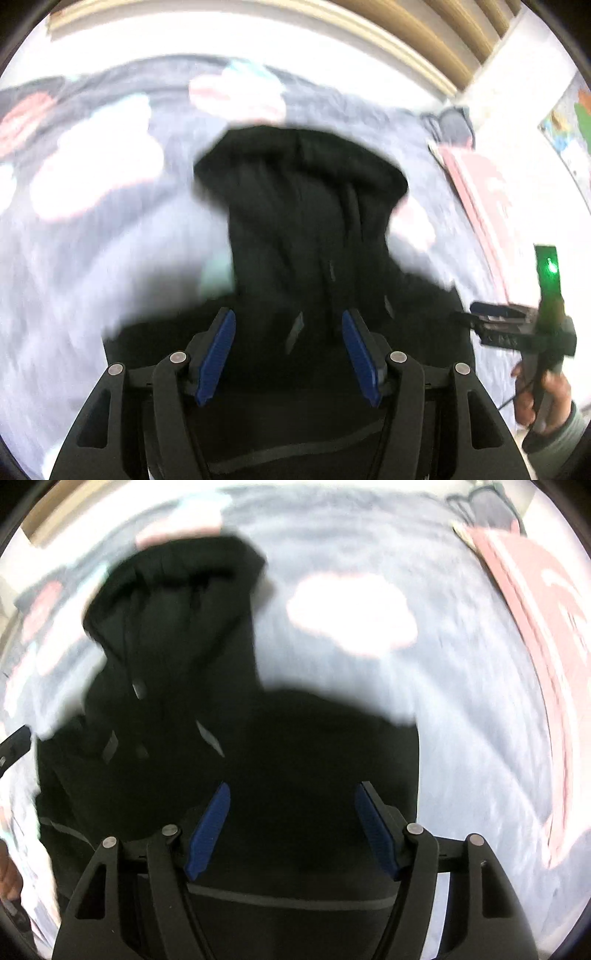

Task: Fold large clothes

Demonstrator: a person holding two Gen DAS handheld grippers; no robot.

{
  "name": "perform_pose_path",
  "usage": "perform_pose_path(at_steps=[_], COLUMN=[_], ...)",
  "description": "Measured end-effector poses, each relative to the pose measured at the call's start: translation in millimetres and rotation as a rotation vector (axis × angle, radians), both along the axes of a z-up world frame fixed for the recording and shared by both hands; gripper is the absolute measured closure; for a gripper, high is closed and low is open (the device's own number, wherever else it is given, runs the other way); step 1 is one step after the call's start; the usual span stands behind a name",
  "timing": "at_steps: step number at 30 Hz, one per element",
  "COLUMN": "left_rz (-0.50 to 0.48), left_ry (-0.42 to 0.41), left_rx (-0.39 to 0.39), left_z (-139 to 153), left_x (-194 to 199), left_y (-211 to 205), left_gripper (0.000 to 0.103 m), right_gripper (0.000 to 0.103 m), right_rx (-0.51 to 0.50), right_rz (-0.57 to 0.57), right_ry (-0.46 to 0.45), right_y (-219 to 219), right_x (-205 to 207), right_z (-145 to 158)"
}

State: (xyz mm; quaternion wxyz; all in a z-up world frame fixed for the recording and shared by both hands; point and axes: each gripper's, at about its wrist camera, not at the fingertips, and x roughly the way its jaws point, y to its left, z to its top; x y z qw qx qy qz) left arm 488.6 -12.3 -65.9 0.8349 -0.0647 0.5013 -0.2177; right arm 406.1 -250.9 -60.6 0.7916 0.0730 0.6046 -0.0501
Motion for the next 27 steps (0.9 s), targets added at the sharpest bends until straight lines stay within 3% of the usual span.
perform_pose_path(at_steps=[3,10,18,23,25,26,27], left_rz=[0.046,0.099,0.071,0.103,0.143,0.175,0.198], left_ry=[-0.035,-0.042,-0.013,0.082,0.084,0.073,0.069], left_rx=[0.066,0.087,0.201,0.276,0.284,0.277,0.255], left_z=[4,-4,-41,-81,-88,-85,-80], left_x=[38,95,137,171,187,194,199], left_y=[-5,3,-11,-13,-13,-11,-7], left_gripper=[0.042,0.042,0.042,0.042,0.042,0.042,0.042], right_gripper=[0.031,0.031,0.031,0.031,0.058,0.089,0.091], right_rx=[0.023,0.01,0.046,0.07,0.129,0.148,0.131], right_rz=[0.008,0.031,0.037,0.029,0.006,-0.026,-0.081], right_ry=[-0.057,-0.134,-0.144,-0.109,-0.045,-0.026,-0.052], right_y=[-6,-5,3,10,11,9,0], right_x=[31,87,137,179,195,200,200], right_z=[13,21,-3,-37,-56,-62,-57])
